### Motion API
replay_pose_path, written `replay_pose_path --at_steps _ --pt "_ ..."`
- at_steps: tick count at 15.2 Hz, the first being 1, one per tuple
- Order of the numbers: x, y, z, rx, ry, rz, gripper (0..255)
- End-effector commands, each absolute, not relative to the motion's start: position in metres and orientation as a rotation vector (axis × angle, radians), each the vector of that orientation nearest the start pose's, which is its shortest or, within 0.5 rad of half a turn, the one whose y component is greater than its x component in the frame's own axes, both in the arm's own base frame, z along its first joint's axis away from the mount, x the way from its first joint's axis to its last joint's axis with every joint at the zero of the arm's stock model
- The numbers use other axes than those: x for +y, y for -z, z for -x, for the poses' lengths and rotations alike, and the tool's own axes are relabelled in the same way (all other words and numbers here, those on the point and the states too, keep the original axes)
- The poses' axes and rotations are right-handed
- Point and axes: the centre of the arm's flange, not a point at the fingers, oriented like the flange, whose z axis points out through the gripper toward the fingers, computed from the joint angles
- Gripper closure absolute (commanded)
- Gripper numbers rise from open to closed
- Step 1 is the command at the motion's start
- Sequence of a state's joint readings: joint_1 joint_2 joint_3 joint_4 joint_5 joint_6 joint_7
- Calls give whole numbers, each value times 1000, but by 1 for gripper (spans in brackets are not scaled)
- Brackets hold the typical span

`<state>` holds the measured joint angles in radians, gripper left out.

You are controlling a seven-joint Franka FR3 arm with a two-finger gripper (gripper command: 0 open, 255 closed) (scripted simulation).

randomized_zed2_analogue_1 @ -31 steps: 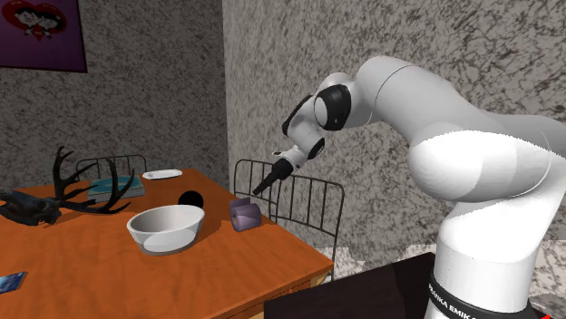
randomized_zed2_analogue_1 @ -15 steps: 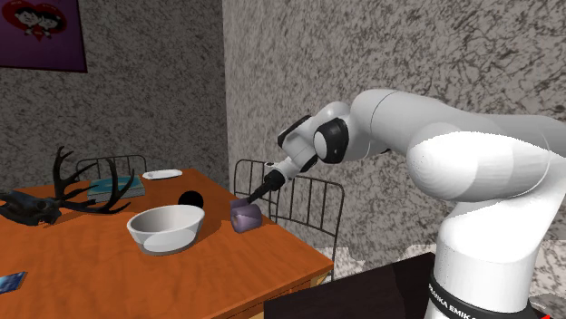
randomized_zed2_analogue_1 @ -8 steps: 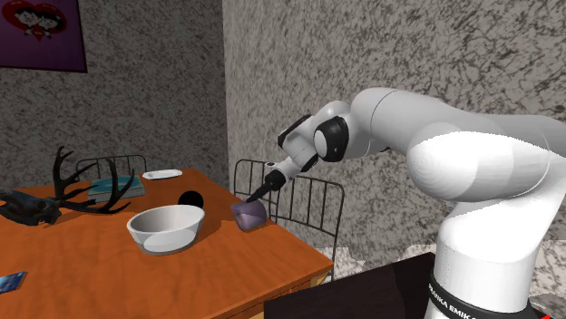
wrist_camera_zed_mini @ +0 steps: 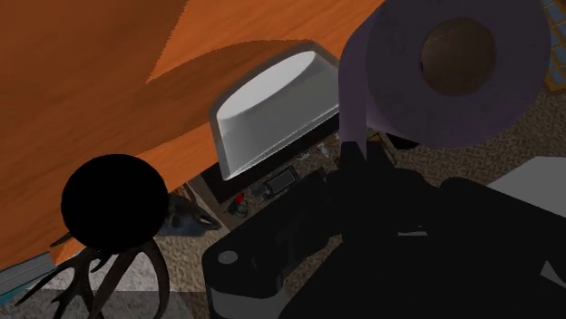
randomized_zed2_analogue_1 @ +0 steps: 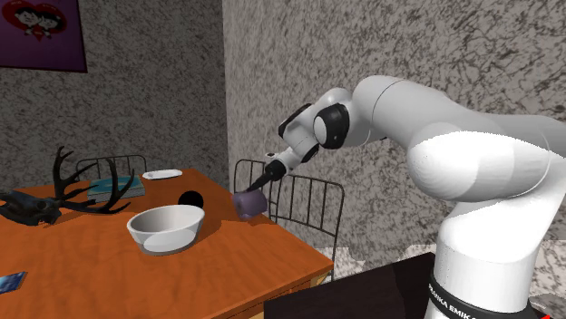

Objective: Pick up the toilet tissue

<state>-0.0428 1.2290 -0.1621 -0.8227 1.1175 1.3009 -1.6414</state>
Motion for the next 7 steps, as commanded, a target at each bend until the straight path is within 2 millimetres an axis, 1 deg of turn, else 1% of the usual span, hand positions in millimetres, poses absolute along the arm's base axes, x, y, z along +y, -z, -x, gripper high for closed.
replay_pose_path --at_steps 1,5,7 --pt "20 -181 -733 -1242 380 1543 255" --pt "20 -202 -733 -1242 380 1543 255" --pt "20 -203 -733 -1242 380 1543 255"
